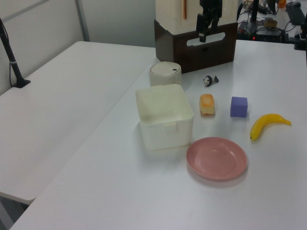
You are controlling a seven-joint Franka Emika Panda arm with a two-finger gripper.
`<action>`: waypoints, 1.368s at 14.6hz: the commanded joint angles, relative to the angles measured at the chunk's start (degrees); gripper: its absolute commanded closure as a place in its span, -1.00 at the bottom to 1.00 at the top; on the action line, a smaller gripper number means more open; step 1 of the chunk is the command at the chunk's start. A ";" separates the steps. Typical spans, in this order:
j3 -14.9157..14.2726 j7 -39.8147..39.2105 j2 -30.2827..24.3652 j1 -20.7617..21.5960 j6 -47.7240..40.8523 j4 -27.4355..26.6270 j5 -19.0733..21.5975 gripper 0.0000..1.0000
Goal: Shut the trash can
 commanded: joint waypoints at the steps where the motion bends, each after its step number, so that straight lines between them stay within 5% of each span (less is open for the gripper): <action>1: -0.61 -2.05 -2.72 0.61 -0.53 -3.67 1.83 -1.00; 20: -1.05 -0.90 -2.81 1.58 4.92 -5.96 6.67 -1.00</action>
